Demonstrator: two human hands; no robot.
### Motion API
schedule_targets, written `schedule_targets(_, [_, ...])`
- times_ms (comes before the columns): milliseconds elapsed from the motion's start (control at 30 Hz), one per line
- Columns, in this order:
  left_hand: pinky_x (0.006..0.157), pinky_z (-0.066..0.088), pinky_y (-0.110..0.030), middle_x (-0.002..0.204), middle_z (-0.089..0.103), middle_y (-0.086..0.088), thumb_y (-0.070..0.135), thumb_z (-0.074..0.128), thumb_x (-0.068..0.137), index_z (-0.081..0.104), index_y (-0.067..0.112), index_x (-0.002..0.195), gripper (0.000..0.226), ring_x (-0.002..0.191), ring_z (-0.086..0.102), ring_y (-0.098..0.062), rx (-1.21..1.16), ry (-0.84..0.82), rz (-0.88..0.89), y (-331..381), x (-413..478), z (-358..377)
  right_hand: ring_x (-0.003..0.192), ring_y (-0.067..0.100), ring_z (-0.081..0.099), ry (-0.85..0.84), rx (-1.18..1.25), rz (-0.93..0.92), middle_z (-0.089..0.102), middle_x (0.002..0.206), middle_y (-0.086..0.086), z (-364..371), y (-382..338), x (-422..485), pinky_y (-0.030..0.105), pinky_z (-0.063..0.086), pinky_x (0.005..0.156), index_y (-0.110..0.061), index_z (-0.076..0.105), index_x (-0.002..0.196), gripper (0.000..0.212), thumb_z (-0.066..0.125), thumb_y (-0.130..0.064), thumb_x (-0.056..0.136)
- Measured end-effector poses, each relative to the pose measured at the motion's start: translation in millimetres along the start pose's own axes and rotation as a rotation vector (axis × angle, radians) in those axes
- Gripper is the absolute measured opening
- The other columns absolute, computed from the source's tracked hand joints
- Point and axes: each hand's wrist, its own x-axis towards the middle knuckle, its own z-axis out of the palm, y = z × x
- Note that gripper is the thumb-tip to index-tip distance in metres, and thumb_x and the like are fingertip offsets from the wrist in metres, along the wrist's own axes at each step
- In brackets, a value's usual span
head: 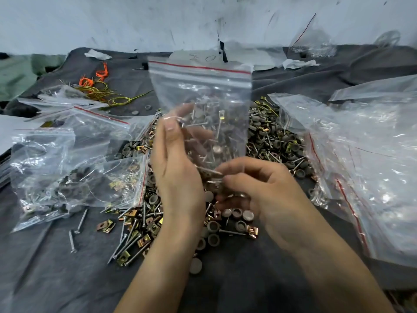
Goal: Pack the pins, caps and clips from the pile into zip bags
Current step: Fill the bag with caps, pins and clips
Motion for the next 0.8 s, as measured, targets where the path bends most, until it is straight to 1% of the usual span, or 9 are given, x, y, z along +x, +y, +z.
schedule_targets(33, [0.067, 0.054, -0.032, 0.083, 0.073, 0.001, 0.042, 0.033, 0.099, 0.067, 0.030, 0.107, 0.037, 0.078, 0.065, -0.022, 0.015, -0.062, -0.019, 2, -1, 0, 0.053, 0.017, 0.063, 0.031, 0.082, 0.023, 0.068, 0.066, 0.011, -4, -1, 2, 0.026, 0.054, 0.050, -0.008, 0.073, 0.067, 0.026, 0.059, 0.008, 0.082])
schedule_targets(100, [0.056, 0.052, -0.026, 0.081, 0.072, 0.000, 0.046, 0.037, 0.095, 0.067, 0.033, 0.106, 0.034, 0.072, 0.064, -0.021, 0.032, -0.218, -0.162, 3, 2, -1, 0.049, 0.017, 0.061, 0.068, 0.199, 0.043, 0.066, 0.064, 0.013, -13, -4, 4, 0.024, 0.052, 0.046, -0.004, 0.072, 0.066, 0.012, 0.063, -0.001, 0.072])
schedule_targets(200, [0.062, 0.056, -0.025, 0.087, 0.073, -0.002, 0.045, 0.055, 0.091, 0.067, 0.022, 0.111, 0.033, 0.079, 0.069, -0.016, 0.026, -0.421, -0.403, -1, 8, -5, 0.048, 0.016, 0.060, 0.126, 0.260, 0.025, 0.066, 0.065, 0.012, -25, -9, 5, 0.023, 0.051, 0.044, -0.001, 0.070, 0.068, 0.012, 0.063, -0.009, 0.066])
schedule_targets(300, [0.070, 0.058, -0.025, 0.089, 0.074, -0.002, 0.028, 0.068, 0.082, 0.070, 0.016, 0.100, 0.022, 0.082, 0.070, -0.013, -0.066, -0.553, -0.528, -4, 8, -8, 0.051, 0.014, 0.061, 0.153, 0.259, -0.008, 0.067, 0.067, 0.011, -34, -12, 5, 0.022, 0.052, 0.045, -0.003, 0.071, 0.069, 0.012, 0.063, -0.012, 0.067])
schedule_targets(367, [0.070, 0.057, -0.021, 0.087, 0.075, -0.001, 0.014, 0.067, 0.077, 0.071, 0.017, 0.096, 0.021, 0.081, 0.072, -0.012, -0.140, -0.596, -0.546, -5, 6, -8, 0.053, 0.014, 0.061, 0.156, 0.243, -0.025, 0.068, 0.069, 0.010, -39, -14, 5, 0.022, 0.052, 0.047, -0.005, 0.073, 0.071, 0.014, 0.063, -0.014, 0.068])
schedule_targets(467, [0.077, 0.057, -0.021, 0.093, 0.074, -0.002, 0.001, 0.065, 0.073, 0.069, 0.017, 0.106, 0.037, 0.088, 0.071, -0.012, -0.156, -0.655, -0.515, -6, 6, -10, 0.053, 0.014, 0.062, 0.153, 0.239, -0.045, 0.068, 0.070, 0.010, -44, -15, 5, 0.022, 0.052, 0.047, -0.005, 0.073, 0.074, 0.016, 0.062, -0.016, 0.069])
schedule_targets(567, [0.090, 0.055, -0.024, 0.102, 0.074, -0.003, -0.001, 0.064, 0.070, 0.065, 0.018, 0.116, 0.050, 0.099, 0.069, -0.015, -0.093, -0.692, -0.468, -4, 6, -10, 0.054, 0.014, 0.063, 0.153, 0.219, -0.046, 0.067, 0.070, 0.010, -49, -16, 5, 0.023, 0.053, 0.048, -0.005, 0.073, 0.076, 0.019, 0.061, -0.018, 0.070])
schedule_targets(633, [0.096, 0.054, -0.027, 0.109, 0.074, -0.005, 0.000, 0.065, 0.071, 0.066, 0.019, 0.118, 0.051, 0.104, 0.068, -0.017, -0.061, -0.695, -0.445, -3, 6, -10, 0.055, 0.014, 0.063, 0.137, 0.195, -0.049, 0.067, 0.070, 0.008, -50, -17, 5, 0.023, 0.053, 0.049, -0.006, 0.074, 0.078, 0.020, 0.062, -0.019, 0.071])
schedule_targets(800, [0.084, 0.056, -0.023, 0.107, 0.075, -0.001, 0.003, 0.065, 0.072, 0.069, 0.023, 0.110, 0.043, 0.097, 0.069, -0.014, -0.025, -0.682, -0.422, -4, 6, -11, 0.056, 0.013, 0.062, 0.116, 0.095, -0.053, 0.067, 0.070, 0.005, -53, -18, 3, 0.023, 0.053, 0.051, -0.001, 0.071, 0.088, 0.032, 0.070, -0.018, 0.061])
